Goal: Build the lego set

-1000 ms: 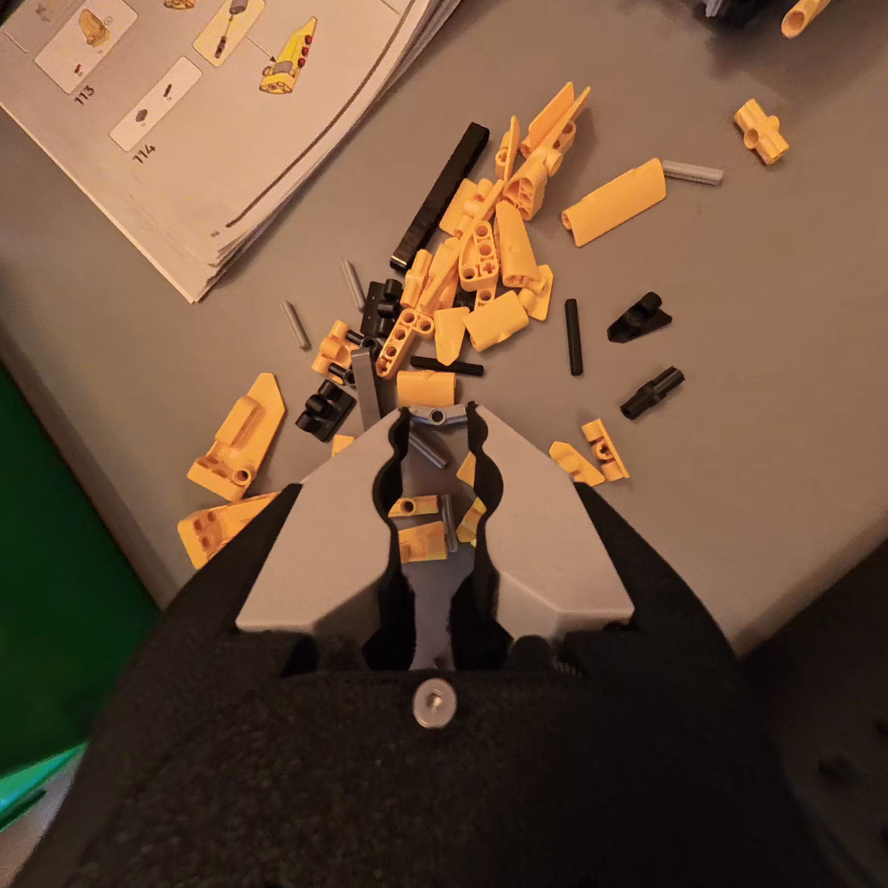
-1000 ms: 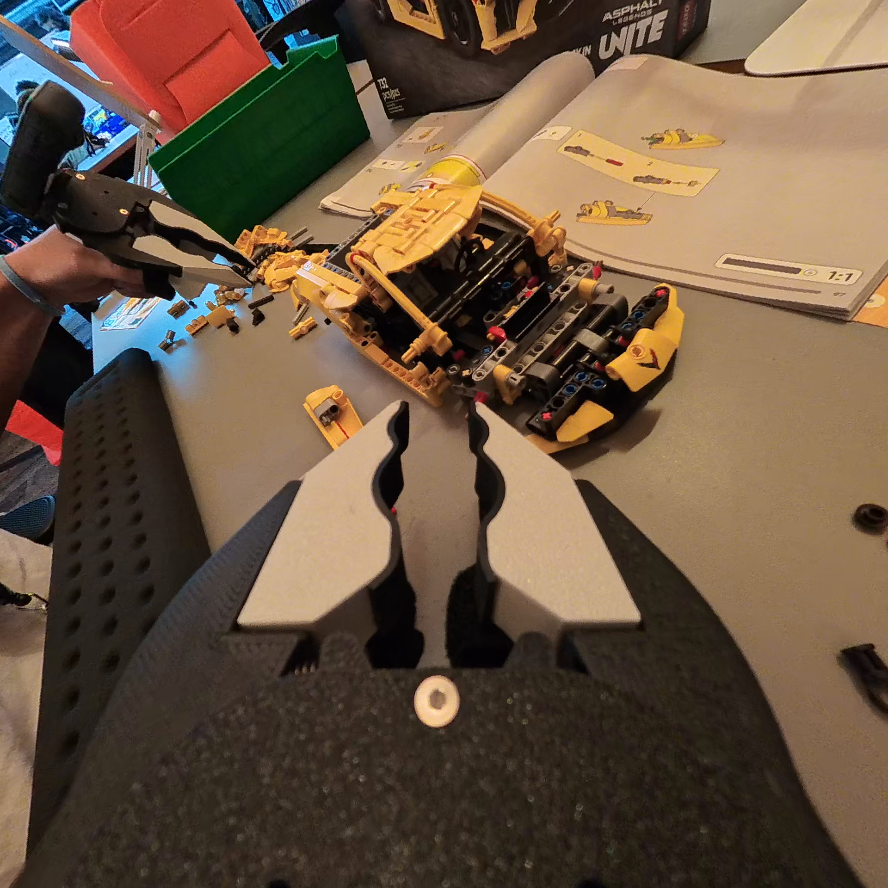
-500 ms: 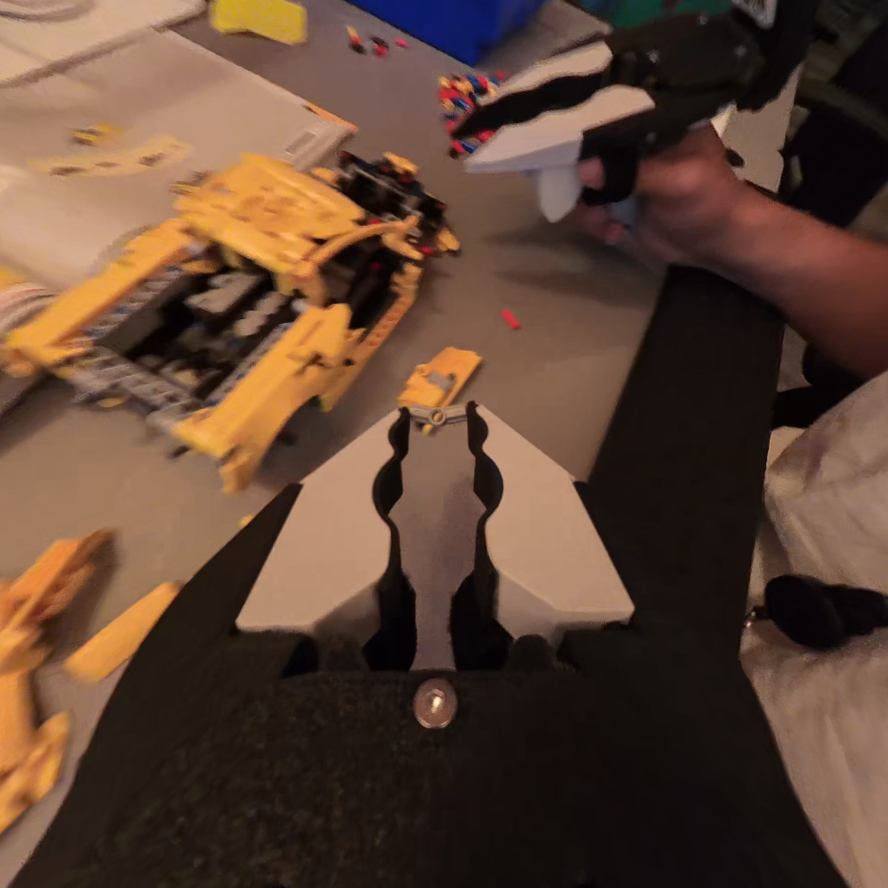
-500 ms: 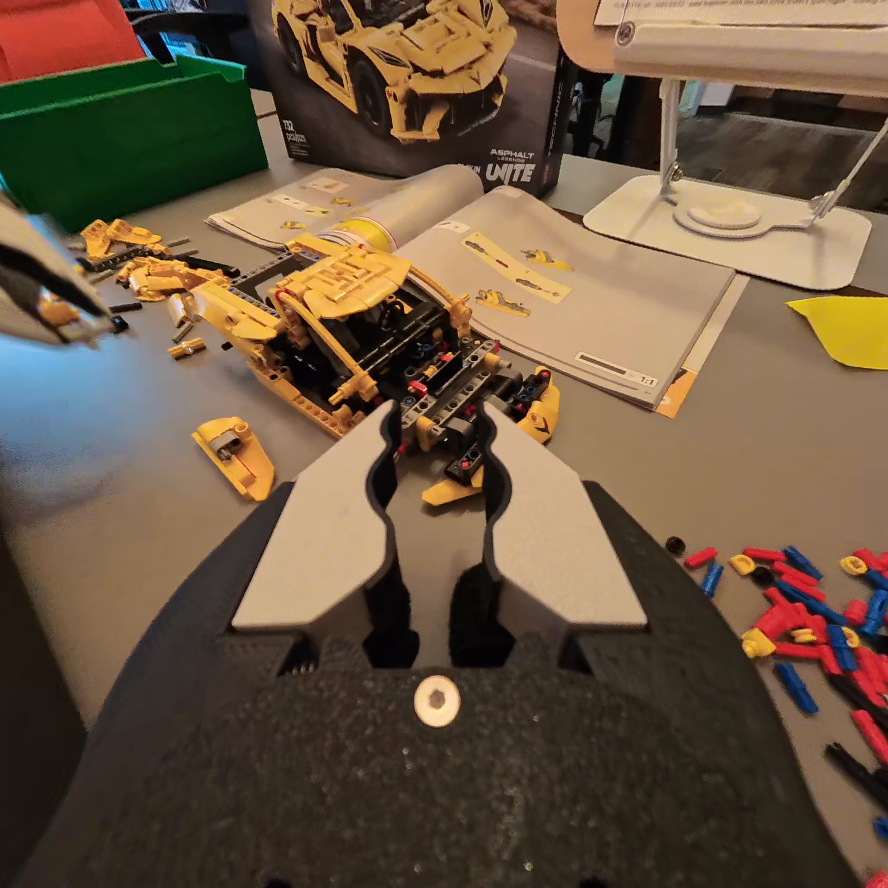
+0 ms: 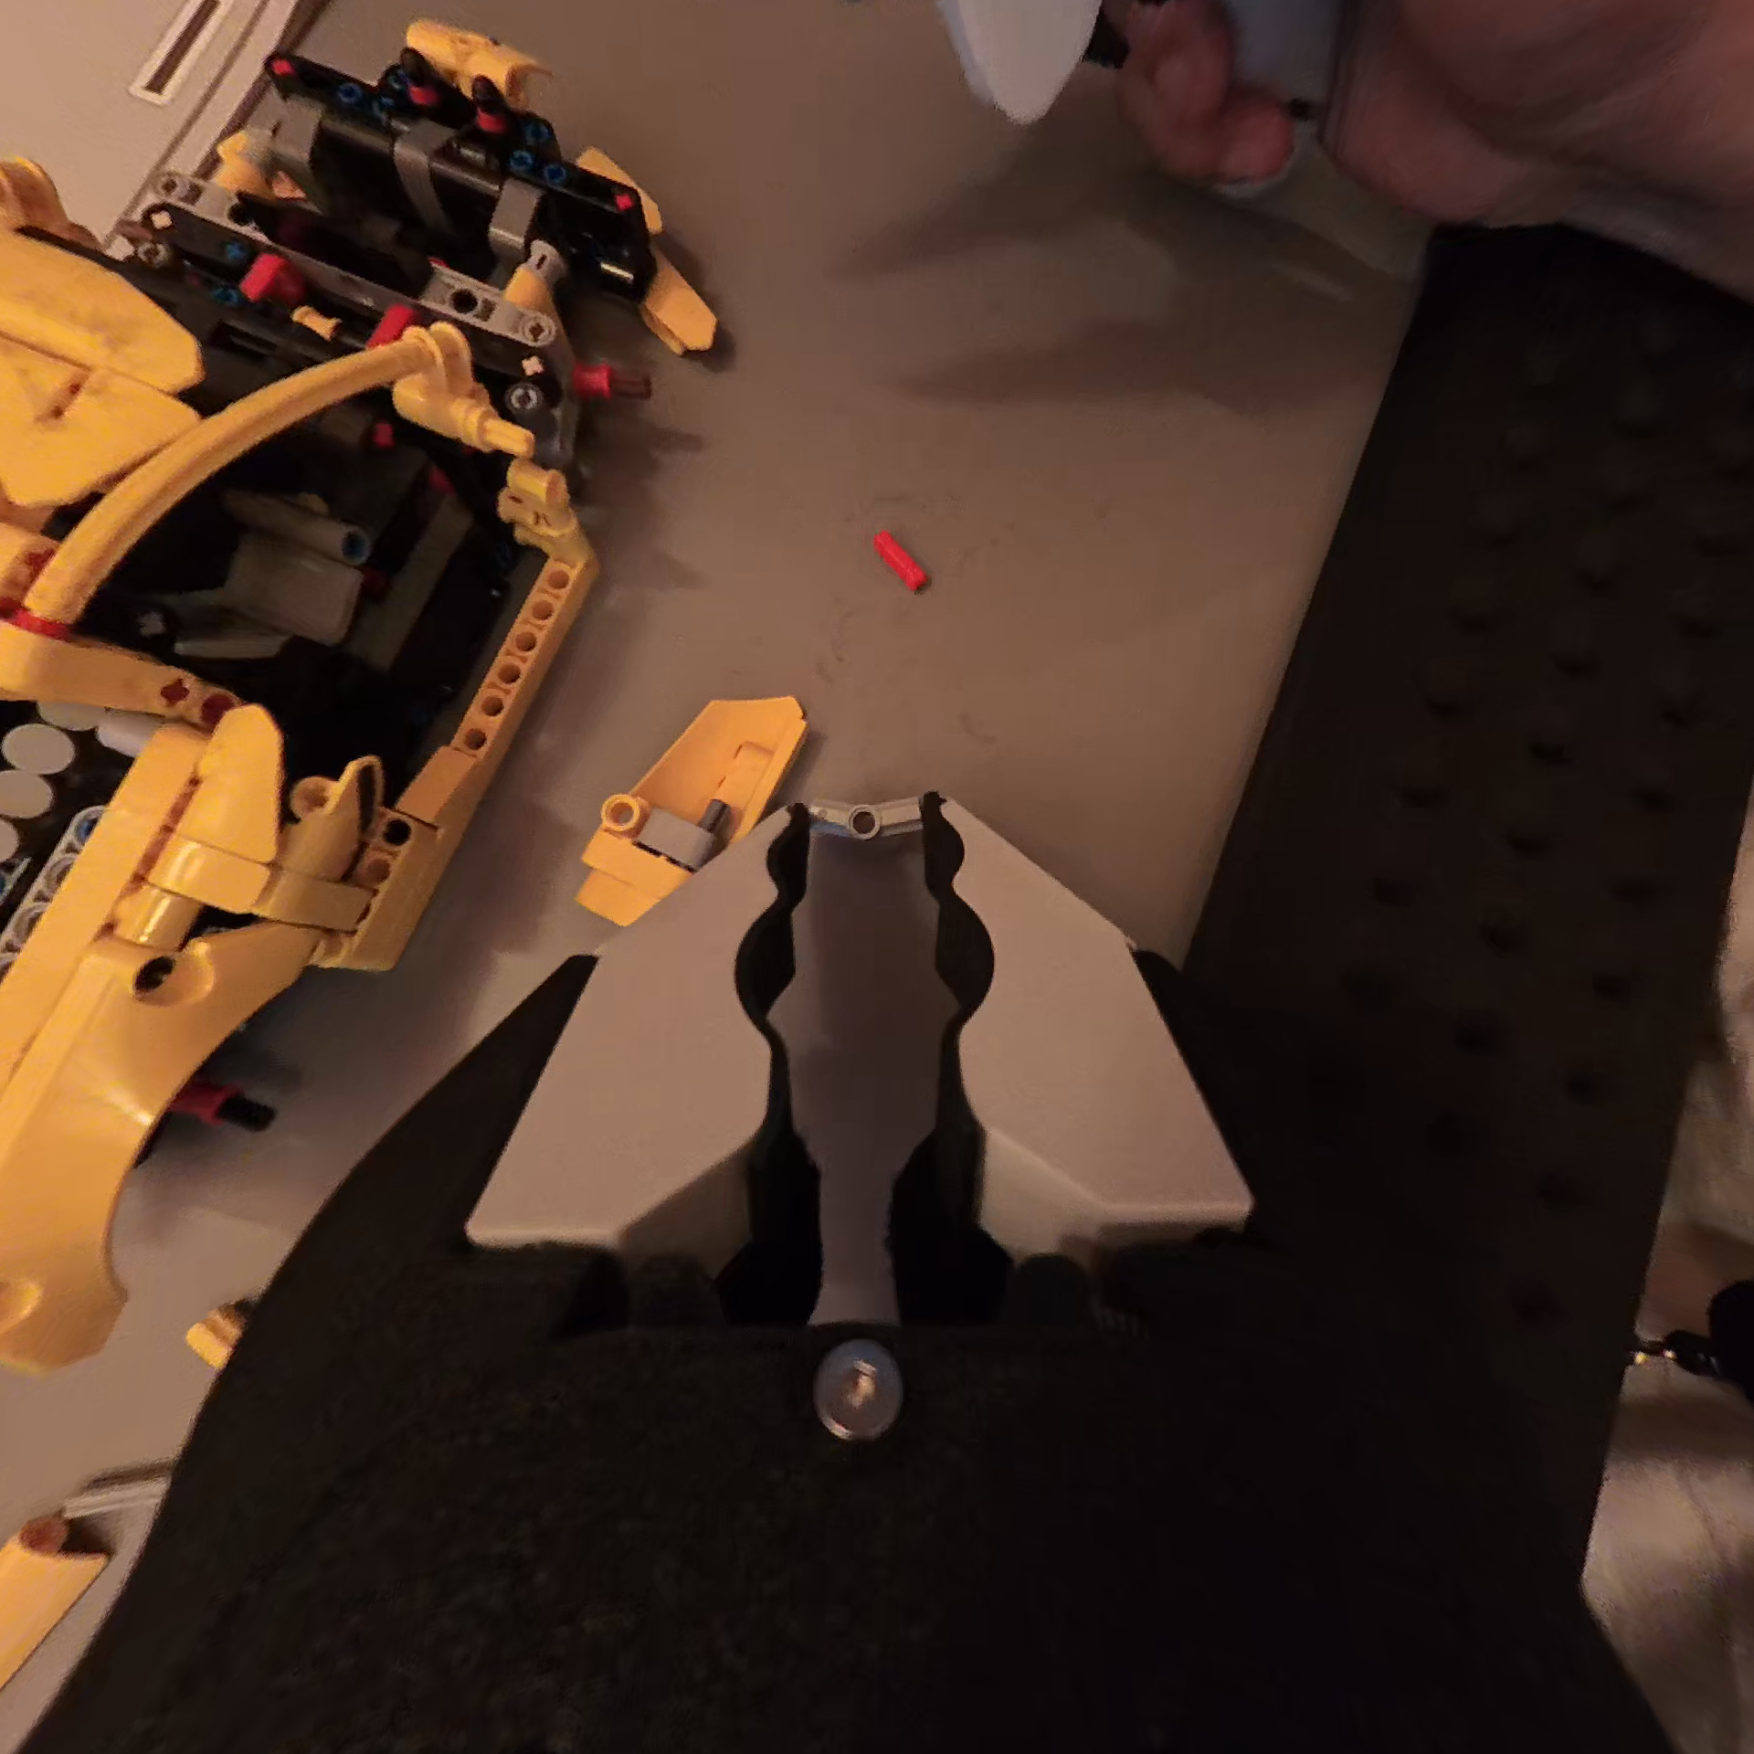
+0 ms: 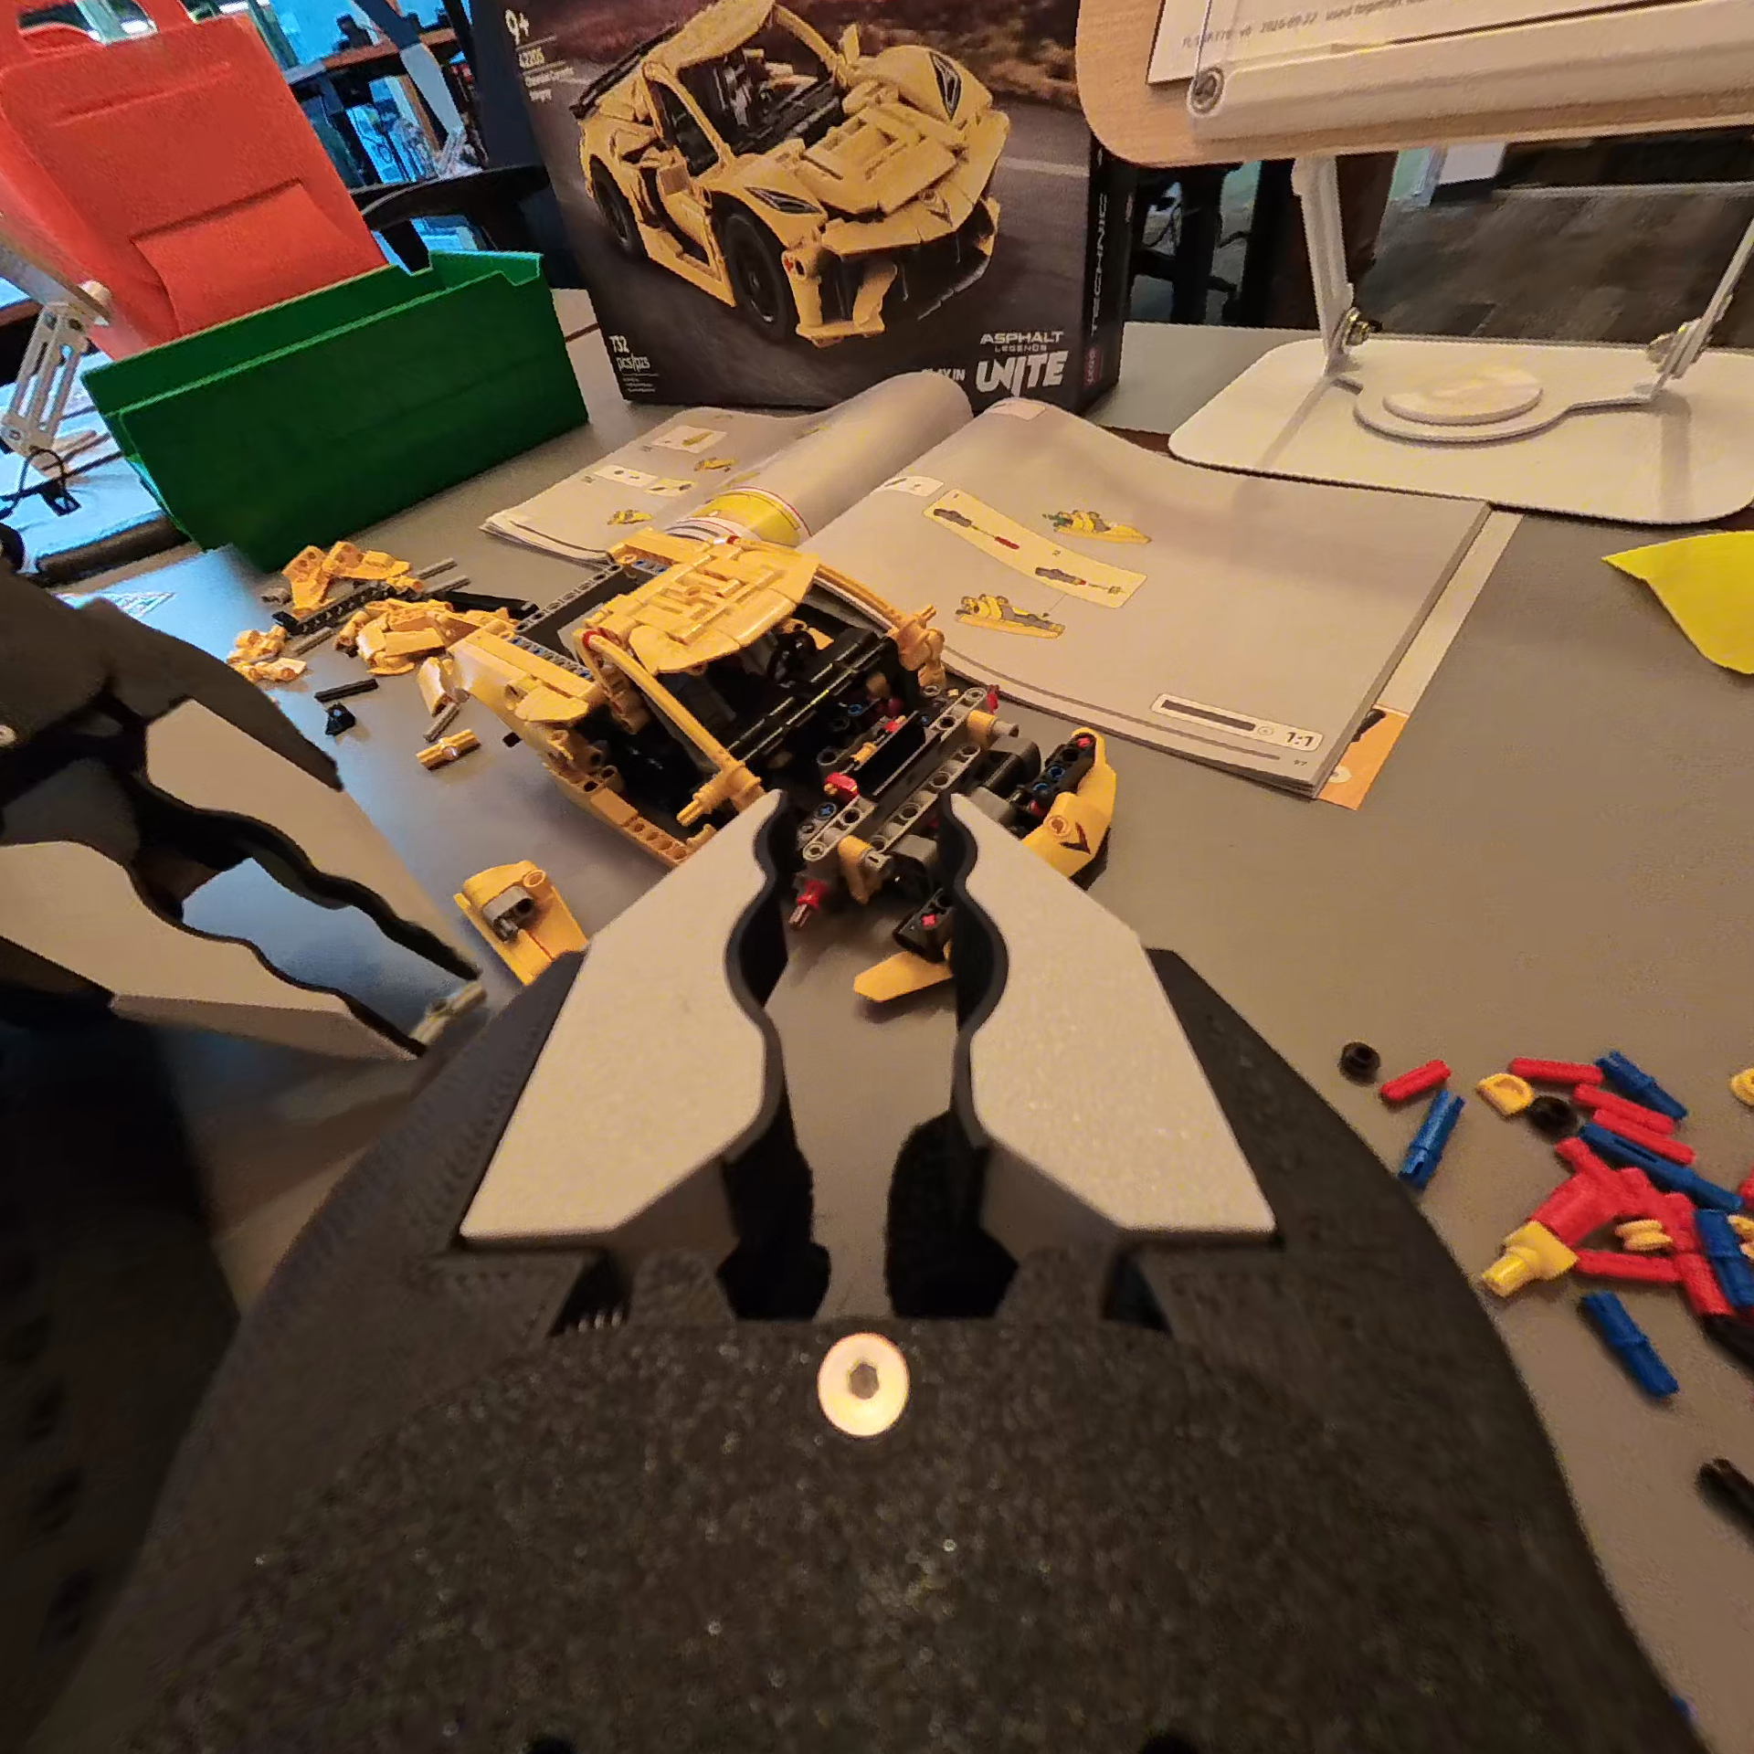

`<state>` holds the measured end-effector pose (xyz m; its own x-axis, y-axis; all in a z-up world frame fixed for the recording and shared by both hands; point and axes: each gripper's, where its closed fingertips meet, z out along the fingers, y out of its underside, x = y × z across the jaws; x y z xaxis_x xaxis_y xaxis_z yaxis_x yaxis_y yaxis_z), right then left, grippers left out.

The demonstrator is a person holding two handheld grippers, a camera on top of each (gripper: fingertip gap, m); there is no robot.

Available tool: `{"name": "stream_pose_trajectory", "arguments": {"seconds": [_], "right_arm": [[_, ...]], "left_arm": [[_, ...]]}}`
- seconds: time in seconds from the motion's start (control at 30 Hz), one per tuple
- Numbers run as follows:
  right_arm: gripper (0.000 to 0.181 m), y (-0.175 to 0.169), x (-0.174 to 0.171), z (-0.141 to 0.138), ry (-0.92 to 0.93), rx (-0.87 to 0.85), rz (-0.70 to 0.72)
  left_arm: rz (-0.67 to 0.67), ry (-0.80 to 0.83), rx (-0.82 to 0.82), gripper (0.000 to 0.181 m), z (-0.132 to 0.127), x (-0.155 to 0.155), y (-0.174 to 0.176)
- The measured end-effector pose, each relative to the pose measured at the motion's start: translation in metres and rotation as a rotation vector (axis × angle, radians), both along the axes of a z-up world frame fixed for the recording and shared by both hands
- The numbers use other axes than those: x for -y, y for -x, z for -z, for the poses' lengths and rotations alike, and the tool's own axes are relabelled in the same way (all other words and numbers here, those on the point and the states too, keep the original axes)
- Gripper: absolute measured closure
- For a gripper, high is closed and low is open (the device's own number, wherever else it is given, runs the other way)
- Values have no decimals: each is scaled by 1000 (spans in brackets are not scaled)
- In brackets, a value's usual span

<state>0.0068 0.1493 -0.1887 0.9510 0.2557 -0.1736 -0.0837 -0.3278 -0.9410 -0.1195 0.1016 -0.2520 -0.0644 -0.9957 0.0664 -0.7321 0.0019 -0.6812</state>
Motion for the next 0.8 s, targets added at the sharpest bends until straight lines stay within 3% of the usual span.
{"name": "stream_pose_trajectory", "arguments": {"seconds": [0.33, 0.4, 0.5, 0.6, 0.7, 0.8], "right_arm": [[154, -2, 4, 0, 5, -24, -1], [154, -6, 7, -1, 6, -29, 17], [153, -20, 18, -1, 17, -43, 63], [151, -59, 36, 3, 61, 11, 165], [153, -109, 58, 18, 173, 62, 272], [151, -137, 57, 33, 277, 41, 271]], "left_arm": [[3, -24, -7, 154, 6, 4, -3], [-12, 11, 41, 150, -5, 4, -4], [-61, 155, 190, 150, -43, -7, -7], [-145, 224, 294, 150, -82, -53, -6], [-323, 126, 343, 149, -110, -135, -7], [-501, 35, 400, 150, -132, -217, -14]]}}
